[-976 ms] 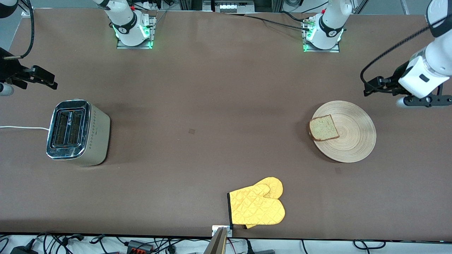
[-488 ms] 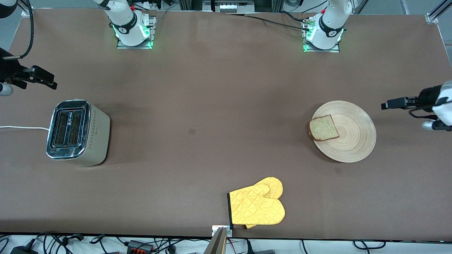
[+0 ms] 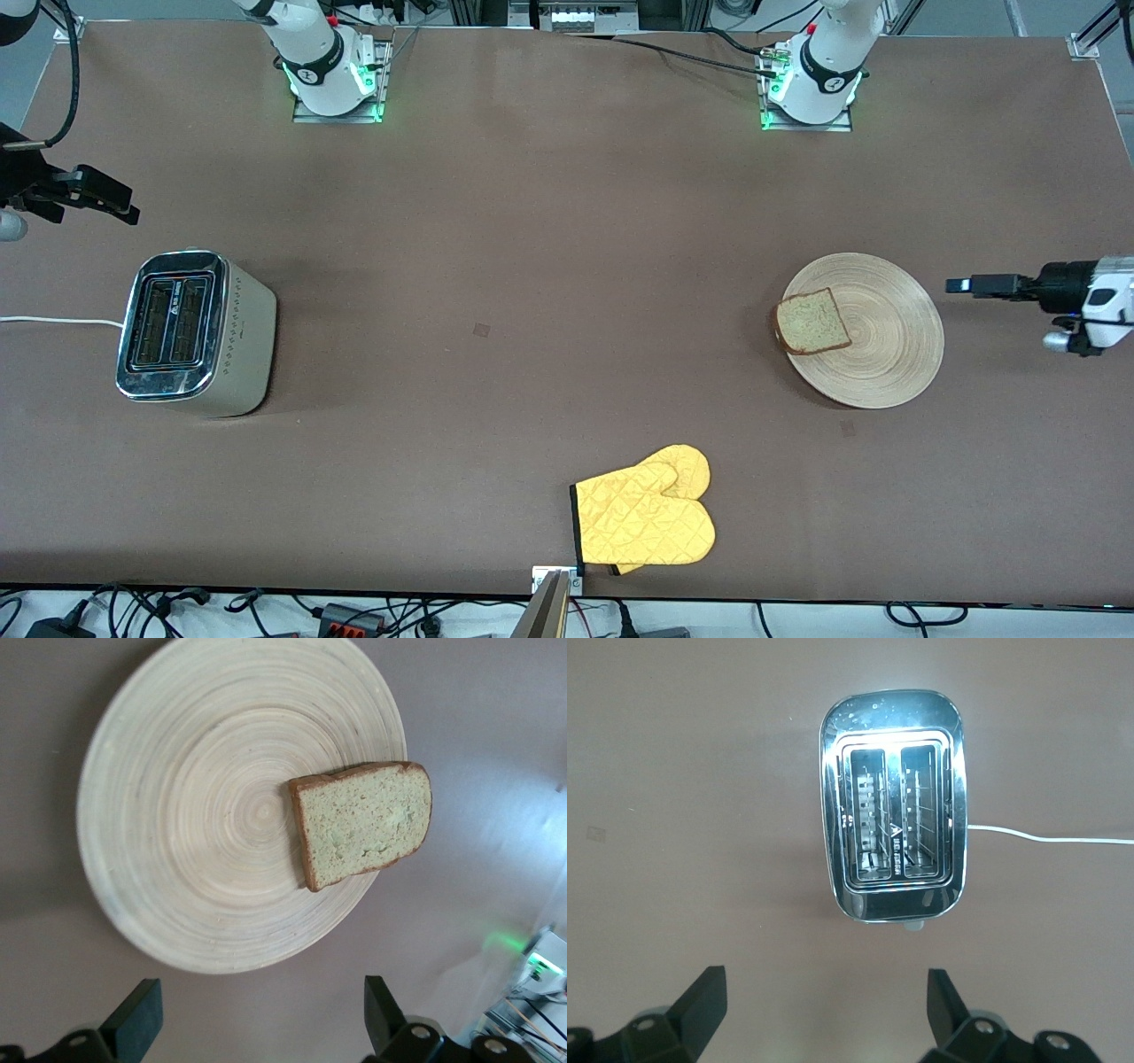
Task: Move plate and put bread in toaster
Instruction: 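Grip the plate rim with the left gripper while the right gripper nears the toaster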
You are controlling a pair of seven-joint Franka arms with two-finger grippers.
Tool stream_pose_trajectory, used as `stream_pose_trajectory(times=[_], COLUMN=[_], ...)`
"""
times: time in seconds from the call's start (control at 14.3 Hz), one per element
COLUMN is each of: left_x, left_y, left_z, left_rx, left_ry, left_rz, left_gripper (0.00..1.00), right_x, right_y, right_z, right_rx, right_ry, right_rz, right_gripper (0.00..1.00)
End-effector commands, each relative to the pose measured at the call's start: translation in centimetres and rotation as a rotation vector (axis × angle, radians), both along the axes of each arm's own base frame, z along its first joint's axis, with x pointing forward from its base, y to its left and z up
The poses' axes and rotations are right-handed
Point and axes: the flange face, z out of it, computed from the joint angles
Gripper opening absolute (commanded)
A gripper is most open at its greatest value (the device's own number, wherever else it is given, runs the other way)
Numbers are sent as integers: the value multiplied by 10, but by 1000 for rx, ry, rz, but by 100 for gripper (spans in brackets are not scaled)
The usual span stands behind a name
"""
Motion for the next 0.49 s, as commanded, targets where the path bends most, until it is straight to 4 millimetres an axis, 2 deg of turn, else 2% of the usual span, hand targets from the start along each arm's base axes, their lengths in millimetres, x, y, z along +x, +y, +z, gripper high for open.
stream_pose_trajectory(times=[0.0,0.07,0.14,0.28,0.42], left_x=[16,15,16,15,13], left_y=[17,18,20,38,44], left_z=[-43,-60,-67,-69,-80], left_rx=[-94,-111,-103,-65,-81], left_ry=[-32,-17,-30,-78,-111], left_rz=[-14,-18,-16,-5,-31], left_gripper=[100,100,100,100,100], right_x=[-5,-5,-4,-4,-4], right_y=[0,1,1,2,3], right_z=[1,1,-1,0,-1], right_rx=[15,15,15,15,15], right_ry=[1,2,5,2,2], right_rz=[-9,-7,-7,-6,-3], right_gripper=[100,100,100,100,100])
